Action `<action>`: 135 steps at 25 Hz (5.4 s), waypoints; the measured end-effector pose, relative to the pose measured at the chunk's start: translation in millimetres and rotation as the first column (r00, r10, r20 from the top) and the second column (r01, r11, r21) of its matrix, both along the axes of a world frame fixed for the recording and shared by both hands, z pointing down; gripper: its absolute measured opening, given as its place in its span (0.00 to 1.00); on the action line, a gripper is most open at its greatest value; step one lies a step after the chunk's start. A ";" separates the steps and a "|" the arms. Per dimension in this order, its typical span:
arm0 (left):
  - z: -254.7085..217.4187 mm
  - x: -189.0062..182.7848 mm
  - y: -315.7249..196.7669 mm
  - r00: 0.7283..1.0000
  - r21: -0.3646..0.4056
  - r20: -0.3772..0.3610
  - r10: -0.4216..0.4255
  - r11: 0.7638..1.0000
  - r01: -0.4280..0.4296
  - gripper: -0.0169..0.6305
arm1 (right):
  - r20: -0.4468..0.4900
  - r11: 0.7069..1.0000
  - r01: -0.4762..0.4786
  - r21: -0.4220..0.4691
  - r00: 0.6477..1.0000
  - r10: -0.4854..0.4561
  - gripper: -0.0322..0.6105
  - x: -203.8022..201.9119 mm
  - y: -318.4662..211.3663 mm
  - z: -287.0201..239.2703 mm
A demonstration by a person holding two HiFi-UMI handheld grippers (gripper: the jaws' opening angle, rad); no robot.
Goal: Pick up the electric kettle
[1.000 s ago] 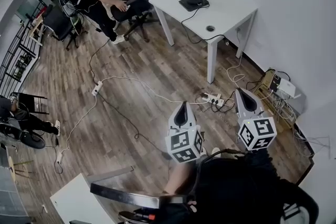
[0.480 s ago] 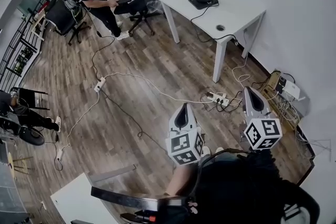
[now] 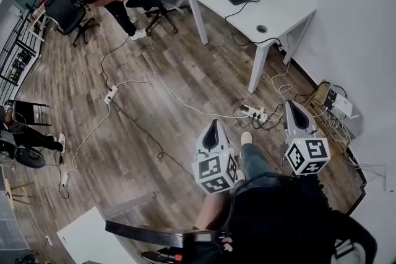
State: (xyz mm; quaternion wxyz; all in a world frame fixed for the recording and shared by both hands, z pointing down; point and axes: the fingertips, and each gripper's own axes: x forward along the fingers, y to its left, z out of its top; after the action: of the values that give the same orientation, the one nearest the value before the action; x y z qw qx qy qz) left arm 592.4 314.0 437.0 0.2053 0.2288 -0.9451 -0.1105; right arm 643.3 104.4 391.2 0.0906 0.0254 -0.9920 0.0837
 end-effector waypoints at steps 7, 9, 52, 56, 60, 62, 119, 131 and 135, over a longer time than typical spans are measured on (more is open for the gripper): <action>3.6 -67.3 -20.6 1.000 -0.030 0.007 -0.023 0.999 0.023 0.03 | 0.008 0.999 0.031 -0.020 1.000 -0.030 0.05 -76.8 -24.7 8.0; -0.7 -92.8 -24.9 0.999 -0.032 0.015 -0.035 0.999 0.036 0.03 | 0.011 0.999 0.036 -0.020 0.999 -0.036 0.05 -100.9 -32.0 6.2; -12.3 -462.9 -76.4 0.999 -0.026 0.031 0.025 0.999 -0.025 0.03 | 0.007 0.999 -0.029 0.022 1.000 0.029 0.05 -461.9 -83.8 -0.8; -11.0 -504.6 -65.5 0.999 -0.024 0.028 0.043 0.999 -0.042 0.03 | 0.005 0.999 -0.049 0.023 0.999 0.049 0.05 -501.5 -72.8 -0.3; -10.0 -534.8 -53.2 0.997 -0.023 0.028 0.066 0.998 -0.065 0.03 | 0.015 0.997 -0.071 0.025 0.997 0.071 0.05 -531.5 -61.2 -2.1; -7.9 -545.8 -50.2 0.996 -0.022 0.028 0.082 0.996 -0.081 0.03 | 0.019 0.996 -0.084 0.023 0.996 0.084 0.05 -541.7 -56.7 -0.4; 19.2 -812.2 -410.7 0.664 -0.092 -0.039 0.747 0.659 -0.746 0.03 | -0.077 0.643 -0.766 -0.022 0.642 0.763 0.05 -650.4 -317.0 46.0; 23.2 -859.7 -466.7 0.450 -0.076 -0.052 0.891 0.446 -0.892 0.03 | -0.101 0.417 -0.909 0.003 0.415 0.904 0.05 -669.5 -308.0 50.8; 32.3 -866.2 -475.4 0.392 -0.078 -0.068 0.918 0.386 -0.919 0.03 | -0.123 0.356 -0.934 0.010 0.353 0.928 0.05 -671.7 -305.0 61.4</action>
State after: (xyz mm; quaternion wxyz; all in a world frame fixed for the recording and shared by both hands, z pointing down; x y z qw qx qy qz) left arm -273.7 -161.4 469.3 0.2500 0.7004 -0.6650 0.0684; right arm -28.4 -200.6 452.5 0.0810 0.5845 -0.7934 0.1493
